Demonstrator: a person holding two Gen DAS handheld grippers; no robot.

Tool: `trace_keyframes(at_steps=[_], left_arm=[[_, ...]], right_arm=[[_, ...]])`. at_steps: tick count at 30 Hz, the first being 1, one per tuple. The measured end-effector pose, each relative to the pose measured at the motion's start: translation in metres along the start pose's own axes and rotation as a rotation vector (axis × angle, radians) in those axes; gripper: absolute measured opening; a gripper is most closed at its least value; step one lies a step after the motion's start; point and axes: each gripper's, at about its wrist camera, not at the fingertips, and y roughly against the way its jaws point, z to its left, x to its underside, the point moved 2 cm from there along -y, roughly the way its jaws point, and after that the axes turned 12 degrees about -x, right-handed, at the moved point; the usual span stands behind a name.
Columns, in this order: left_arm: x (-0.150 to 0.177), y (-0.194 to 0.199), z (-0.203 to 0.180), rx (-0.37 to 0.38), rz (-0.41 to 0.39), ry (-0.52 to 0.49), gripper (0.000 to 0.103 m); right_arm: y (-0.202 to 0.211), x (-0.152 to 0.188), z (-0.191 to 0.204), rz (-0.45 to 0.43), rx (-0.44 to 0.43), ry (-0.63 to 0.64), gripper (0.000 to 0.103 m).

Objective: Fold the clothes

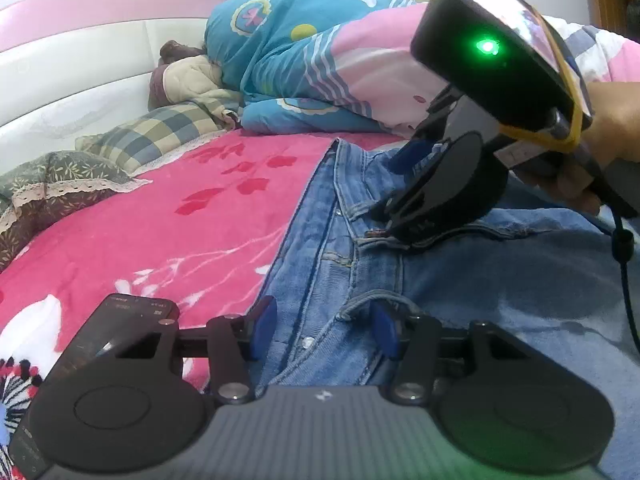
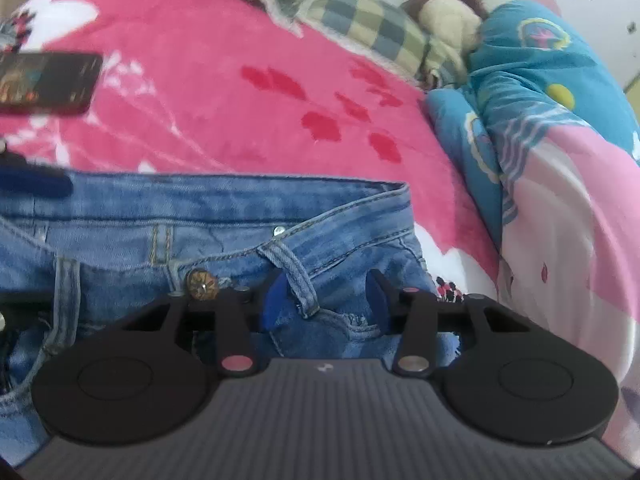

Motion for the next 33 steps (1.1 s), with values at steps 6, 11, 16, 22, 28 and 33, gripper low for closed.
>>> trace_keyframes(at_steps=[6, 11, 16, 22, 28, 33], left_arm=[[0.000, -0.002, 0.001, 0.005, 0.000, 0.008, 0.053], [0.001, -0.001, 0.002, 0.008, -0.004, 0.016, 0.053], [0.002, 0.000, 0.000, 0.005, -0.005, 0.014, 0.053], [0.004, 0.003, 0.003, 0.008, -0.020, 0.039, 0.048], [0.003, 0.013, 0.022, 0.042, -0.084, 0.150, 0.046], [0.002, 0.025, 0.038, 0.060, -0.156, 0.235, 0.047]], right_arm=[[-0.011, 0.002, 0.011, 0.053, 0.041, 0.070, 0.037], [-0.008, 0.002, 0.002, -0.035, 0.099, -0.029, 0.035], [-0.017, 0.005, -0.001, -0.073, 0.127, -0.080, 0.034], [0.005, 0.008, 0.006, -0.243, 0.199, -0.160, 0.014], [0.028, 0.001, 0.006, -0.332, 0.242, -0.177, 0.008], [0.037, -0.006, -0.002, -0.368, 0.236, -0.220, 0.008]])
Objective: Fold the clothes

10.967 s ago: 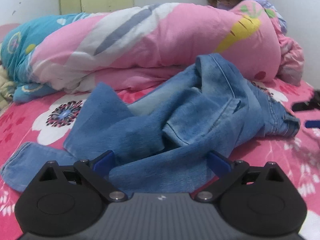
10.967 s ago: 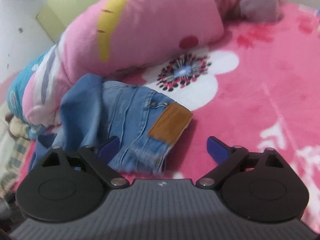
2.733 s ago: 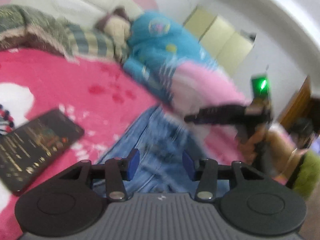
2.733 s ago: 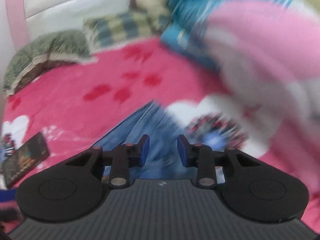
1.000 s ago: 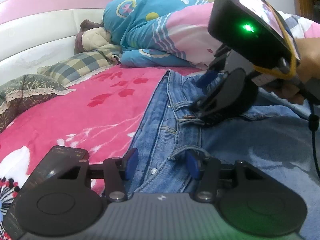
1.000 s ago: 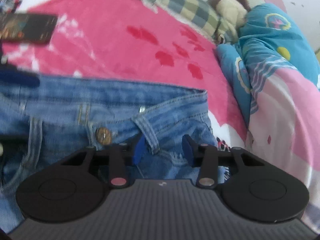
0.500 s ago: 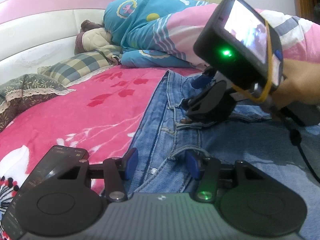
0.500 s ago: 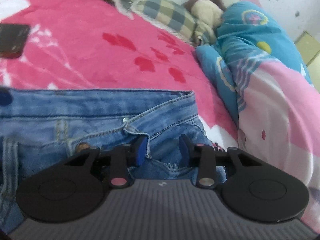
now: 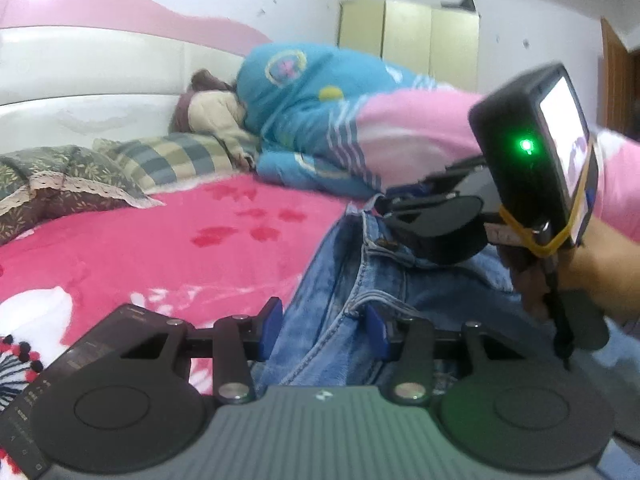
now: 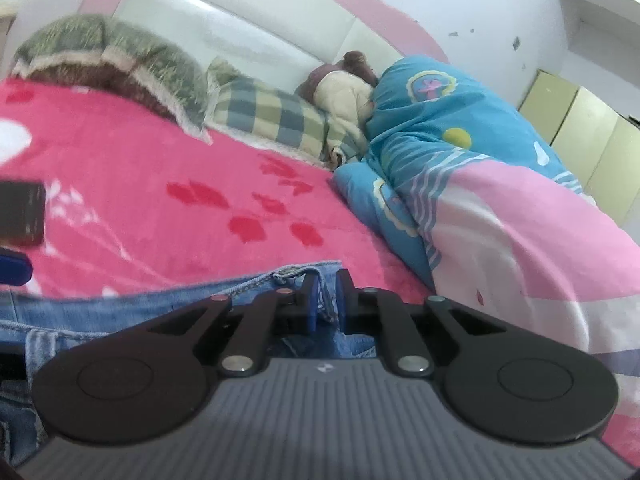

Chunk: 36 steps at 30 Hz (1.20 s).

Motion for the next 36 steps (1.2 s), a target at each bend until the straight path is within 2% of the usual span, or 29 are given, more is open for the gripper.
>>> trace_keyframes(at_steps=[9, 20, 24, 27, 32, 36], left_arm=[[-0.006, 0.007, 0.023, -0.013, -0.028, 0.106, 0.046], [-0.002, 0.002, 0.039, -0.023, 0.039, 0.147, 0.046], [-0.001, -0.002, 0.051, -0.097, 0.061, 0.181, 0.042], [0.003, -0.009, 0.061, -0.100, 0.117, 0.215, 0.042], [0.001, 0.000, 0.058, -0.060, 0.066, 0.189, 0.042], [0.001, 0.010, 0.050, 0.005, 0.024, 0.136, 0.042]], right_arm=[[-0.010, -0.021, 0.014, -0.014, -0.026, 0.030, 0.007], [-0.039, -0.012, 0.028, 0.037, -0.070, 0.014, 0.007], [-0.047, -0.005, 0.028, 0.060, -0.091, -0.017, 0.007], [-0.051, -0.004, 0.029, 0.061, -0.096, -0.040, 0.007], [-0.054, -0.008, 0.026, 0.060, -0.102, -0.074, 0.007], [-0.056, -0.013, 0.024, 0.048, -0.107, -0.081, 0.007]])
